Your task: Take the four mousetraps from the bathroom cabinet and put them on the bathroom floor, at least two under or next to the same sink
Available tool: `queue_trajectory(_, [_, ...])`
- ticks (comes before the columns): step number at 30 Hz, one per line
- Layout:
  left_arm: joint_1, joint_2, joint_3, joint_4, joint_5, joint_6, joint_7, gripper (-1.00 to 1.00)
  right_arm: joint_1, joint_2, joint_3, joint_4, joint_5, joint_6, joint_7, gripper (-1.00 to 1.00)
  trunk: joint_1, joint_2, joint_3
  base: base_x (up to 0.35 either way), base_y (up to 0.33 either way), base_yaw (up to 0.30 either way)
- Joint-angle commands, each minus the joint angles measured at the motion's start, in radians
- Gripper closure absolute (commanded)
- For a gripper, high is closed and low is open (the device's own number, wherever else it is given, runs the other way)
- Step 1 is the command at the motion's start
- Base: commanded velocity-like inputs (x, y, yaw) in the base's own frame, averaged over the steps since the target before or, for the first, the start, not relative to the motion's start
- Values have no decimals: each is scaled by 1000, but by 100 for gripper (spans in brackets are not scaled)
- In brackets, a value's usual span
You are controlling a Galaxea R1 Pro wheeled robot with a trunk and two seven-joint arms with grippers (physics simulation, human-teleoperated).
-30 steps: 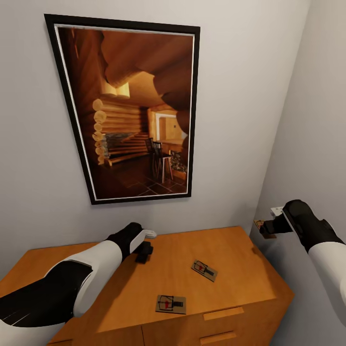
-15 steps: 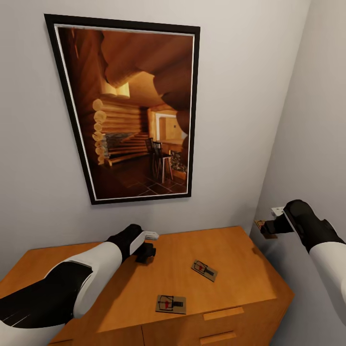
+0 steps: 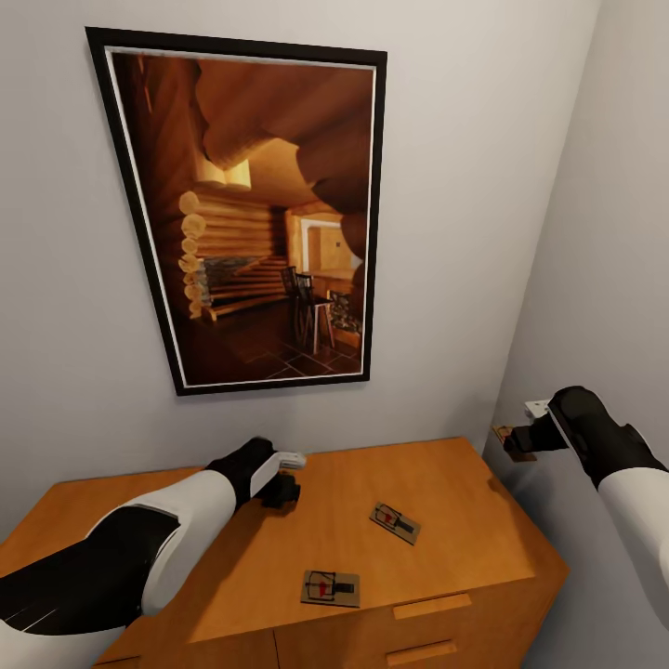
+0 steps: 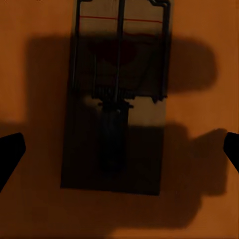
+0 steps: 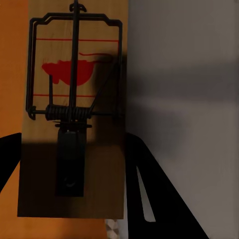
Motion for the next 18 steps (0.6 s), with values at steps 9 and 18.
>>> queue_trajectory(9, [-1, 0, -6, 44, 15, -57, 8, -100, -1, -1, 3, -1, 8, 3, 9, 100, 0, -1, -2, 0, 0, 0])
queue_trajectory(18, [-1, 0, -6, 49, 12, -61, 8, -100, -1, -1, 3, -1, 8, 3, 9, 100, 0, -1, -2, 0, 0, 0])
